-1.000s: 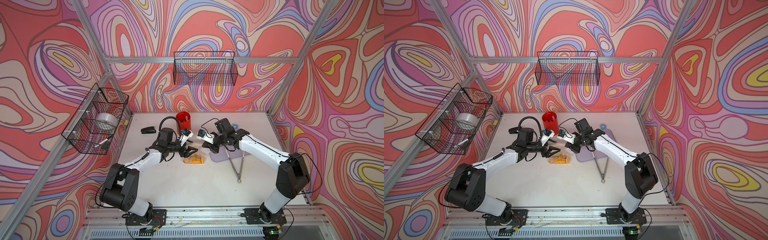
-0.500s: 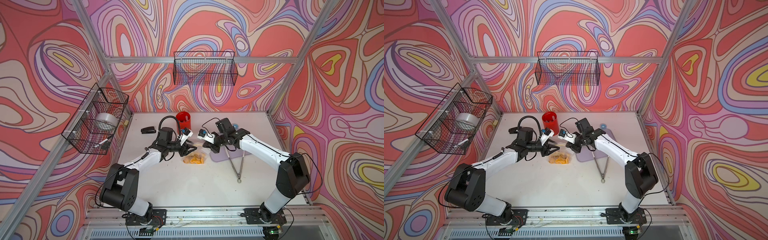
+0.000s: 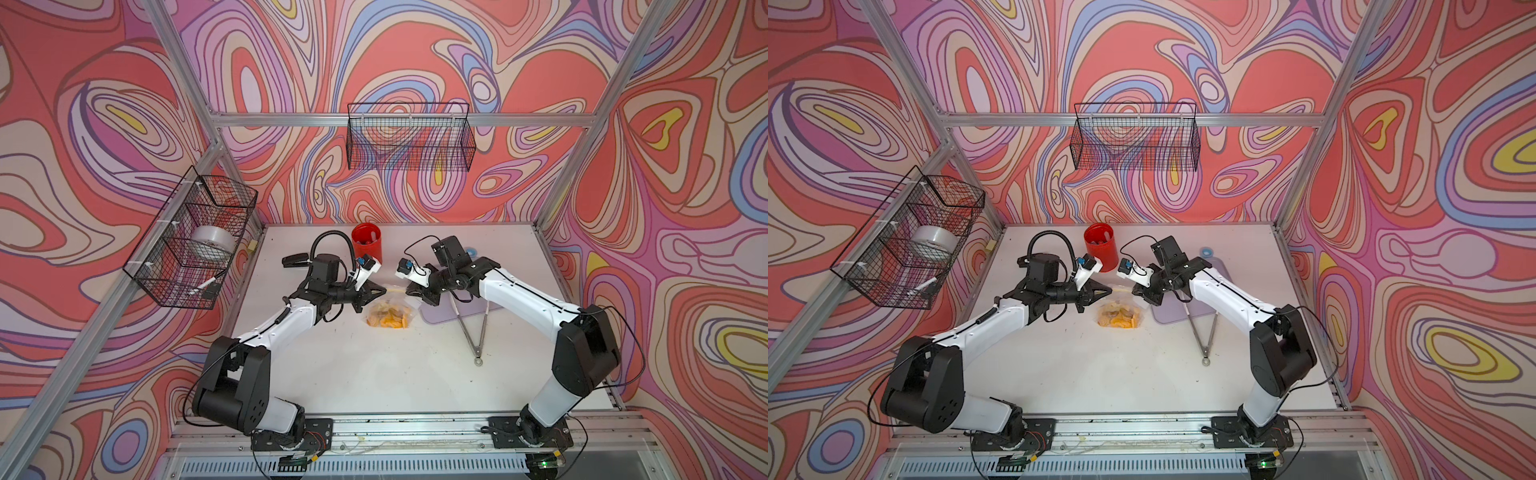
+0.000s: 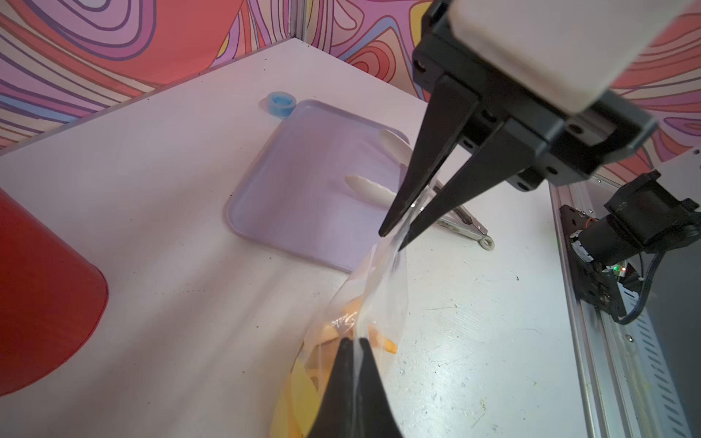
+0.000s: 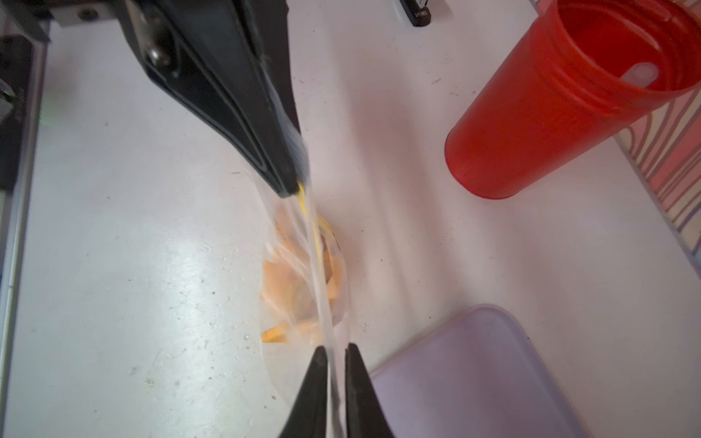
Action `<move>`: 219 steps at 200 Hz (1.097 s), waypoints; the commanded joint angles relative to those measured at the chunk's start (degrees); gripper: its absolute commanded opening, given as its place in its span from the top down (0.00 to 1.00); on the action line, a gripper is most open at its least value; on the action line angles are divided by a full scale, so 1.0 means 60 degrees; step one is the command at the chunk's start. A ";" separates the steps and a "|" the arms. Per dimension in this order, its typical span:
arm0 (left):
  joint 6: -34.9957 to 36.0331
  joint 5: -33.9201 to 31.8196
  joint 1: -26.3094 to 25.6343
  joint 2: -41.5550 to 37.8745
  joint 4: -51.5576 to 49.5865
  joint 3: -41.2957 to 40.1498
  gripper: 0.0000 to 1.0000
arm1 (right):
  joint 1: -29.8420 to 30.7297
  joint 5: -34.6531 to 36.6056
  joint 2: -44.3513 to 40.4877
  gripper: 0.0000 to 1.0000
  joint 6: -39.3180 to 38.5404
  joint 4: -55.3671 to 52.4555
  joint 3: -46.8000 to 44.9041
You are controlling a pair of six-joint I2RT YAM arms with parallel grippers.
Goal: Put the cookies into a resealable bag to prevent moisture
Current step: Close the ziploc bag at the center of the board.
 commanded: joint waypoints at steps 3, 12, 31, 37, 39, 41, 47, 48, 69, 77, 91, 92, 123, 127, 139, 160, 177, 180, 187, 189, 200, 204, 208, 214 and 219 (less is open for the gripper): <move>0.0130 0.0052 0.0163 -0.0223 -0.0295 -0.0034 1.00 | -0.0150 0.0580 -0.0290 0.76 0.0053 0.0089 -0.0317; 0.0121 0.0037 0.0188 -0.0284 -0.0264 -0.0104 1.00 | -0.0155 0.0636 -0.0254 0.84 -0.0063 -0.0084 -0.0291; 0.0085 0.0030 0.0247 -0.0331 -0.0232 -0.0160 1.00 | -0.0165 0.0602 -0.0089 1.00 -0.0188 -0.0524 -0.0105; 0.0085 0.0037 0.0240 -0.0353 -0.0234 -0.0156 1.00 | -0.0159 0.0581 -0.0071 1.00 -0.0201 -0.0591 -0.0072; 0.0074 0.0040 0.0240 -0.0348 -0.0234 -0.0153 1.00 | -0.0163 0.0573 -0.0070 1.00 -0.0203 -0.0599 -0.0067; 0.0075 0.0037 0.0240 -0.0346 -0.0227 -0.0152 1.00 | -0.0153 0.0567 -0.0067 1.00 -0.0199 -0.0587 -0.0073; 0.0073 0.0025 0.0255 -0.0346 -0.0234 -0.0152 1.00 | -0.0163 0.0615 -0.0097 1.00 -0.0181 -0.0549 -0.0093; 0.0062 0.0028 0.0255 -0.0346 -0.0234 -0.0145 1.00 | -0.0171 0.0627 -0.0106 1.00 -0.0170 -0.0539 -0.0094; 0.0104 0.0006 0.0307 -0.0389 -0.0318 -0.0152 1.00 | -0.0201 0.0962 -0.0314 0.79 -0.0041 -0.0174 -0.0332; 0.0129 0.0017 0.0314 -0.0417 -0.0371 -0.0153 1.00 | -0.0219 0.1053 -0.0369 0.78 -0.0057 -0.0164 -0.0387; 0.0144 0.0008 0.0353 -0.0462 -0.0406 -0.0190 1.00 | -0.0277 0.1165 -0.0343 0.94 -0.0084 -0.0330 -0.0375; 0.0149 0.0013 0.0355 -0.0470 -0.0408 -0.0200 1.00 | -0.0279 0.1173 -0.0339 0.96 -0.0100 -0.0356 -0.0374; 0.0207 -0.0003 0.0396 -0.0577 -0.0563 -0.0170 1.00 | -0.0282 0.1102 -0.0198 1.00 -0.0194 -0.0898 -0.0122; 0.0265 -0.0033 0.0400 -0.0580 -0.0675 -0.0141 1.00 | -0.0282 0.1080 -0.0226 1.00 -0.0190 -0.0849 -0.0138; 0.0377 -0.0127 0.0438 -0.0608 -0.0942 -0.0079 0.77 | -0.0283 0.1078 -0.0341 1.00 -0.0145 -0.0657 -0.0214; 0.0652 -0.0169 0.0531 -0.0746 -0.1342 -0.0151 0.69 | -0.0311 0.1071 -0.0414 1.00 -0.0198 -0.0646 -0.0207; 0.0775 -0.0286 0.0588 -0.0825 -0.1537 -0.0168 0.82 | -0.0323 0.1034 -0.0356 1.00 -0.0270 -0.0814 -0.0139; 0.0771 -0.0298 0.0591 -0.0829 -0.1538 -0.0178 0.84 | -0.0314 0.1034 -0.0346 1.00 -0.0274 -0.0824 -0.0148; 0.0743 -0.0299 0.0614 -0.0855 -0.1471 -0.0201 0.89 | -0.0321 0.1020 -0.0334 1.00 -0.0278 -0.0861 -0.0145; 0.0725 -0.0296 0.0623 -0.0858 -0.1426 -0.0216 0.89 | -0.0325 0.1009 -0.0323 1.00 -0.0288 -0.0861 -0.0151; 0.0564 -0.0223 0.0631 -0.0859 -0.1173 -0.0254 0.90 | -0.0315 0.0968 -0.0319 1.00 -0.0291 -0.0840 -0.0153; 0.0484 -0.0201 0.0636 -0.0859 -0.1055 -0.0266 0.90 | -0.0322 0.0954 -0.0319 1.00 -0.0276 -0.0823 -0.0176; 0.0415 -0.0173 0.0636 -0.0851 -0.0913 -0.0289 0.89 | -0.0319 0.0939 -0.0319 1.00 -0.0265 -0.0801 -0.0169; 0.0265 -0.0153 0.0636 -0.0823 -0.0732 -0.0319 0.83 | -0.0316 0.0928 -0.0321 1.00 -0.0262 -0.0771 -0.0177; 0.0151 -0.0125 0.0636 -0.0816 -0.0564 -0.0340 0.76 | -0.0319 0.0917 -0.0318 1.00 -0.0251 -0.0742 -0.0158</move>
